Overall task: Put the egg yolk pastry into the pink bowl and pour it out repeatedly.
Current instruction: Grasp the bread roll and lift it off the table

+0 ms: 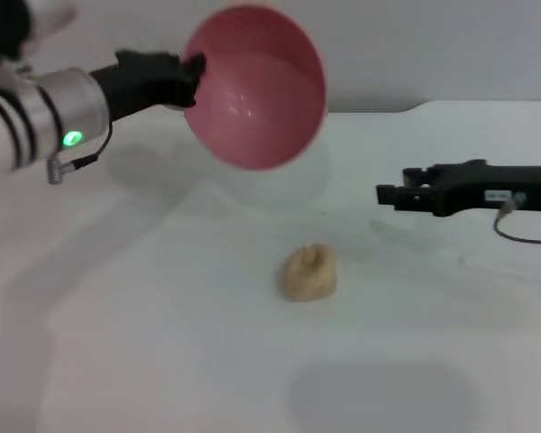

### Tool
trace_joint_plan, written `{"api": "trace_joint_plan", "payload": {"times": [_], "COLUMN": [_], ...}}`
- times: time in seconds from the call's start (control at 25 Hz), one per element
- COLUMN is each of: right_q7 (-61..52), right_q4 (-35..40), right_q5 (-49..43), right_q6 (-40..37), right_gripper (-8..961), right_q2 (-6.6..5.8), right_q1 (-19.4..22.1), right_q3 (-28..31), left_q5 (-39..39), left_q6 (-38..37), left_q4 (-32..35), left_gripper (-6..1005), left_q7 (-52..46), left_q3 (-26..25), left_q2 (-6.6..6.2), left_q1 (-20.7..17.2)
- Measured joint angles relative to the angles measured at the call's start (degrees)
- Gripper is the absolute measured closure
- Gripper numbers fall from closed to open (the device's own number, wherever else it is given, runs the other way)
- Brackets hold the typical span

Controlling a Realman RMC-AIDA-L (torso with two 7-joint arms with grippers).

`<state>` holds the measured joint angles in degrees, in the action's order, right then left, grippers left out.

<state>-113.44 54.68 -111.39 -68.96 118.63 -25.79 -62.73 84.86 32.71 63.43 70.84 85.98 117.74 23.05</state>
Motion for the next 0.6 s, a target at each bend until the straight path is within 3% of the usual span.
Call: {"api": "trace_joint_plan", "payload": {"times": [0.04,0.16,0.32,0.44,0.6], "right_q7": [0.07,0.10,0.07,-0.28,-0.45], "right_q4": [-0.04,-0.43,-4.40,-7.60,-8.78], "right_q5": [-0.09,-1.47,-4.56,-7.39,-8.34], "right_q6": [0.51,1.72,1.87,1.93,2.46], "right_gripper": [342,341,340,337,334], "right_q2": [0.00,-0.10,-0.12,0.10,0.25], "right_q1": [-0.39,-2.12,-7.30,-11.20,-12.97], "right_q3": [-1.56,-5.74,-10.12,-13.21,-16.85], "left_q5": [-1.65,-10.05,-25.19,-34.49,-41.13], "left_q6": [8.98,24.59,33.08,38.56,43.35], "left_q4": [-2.35,-4.50,-0.58,4.00,10.92], "left_gripper": [999,999,1000,1000,1000], "left_q7": [-2.25,-10.57,-28.34,-36.48,-39.57], "left_q3": [-5.85,-16.01,-21.38,-23.28,-27.12], "left_q2": [-0.28,-0.96,-2.24,-2.83,-1.44], "left_q1": [1.78,4.67,5.79,5.74,4.18]}}
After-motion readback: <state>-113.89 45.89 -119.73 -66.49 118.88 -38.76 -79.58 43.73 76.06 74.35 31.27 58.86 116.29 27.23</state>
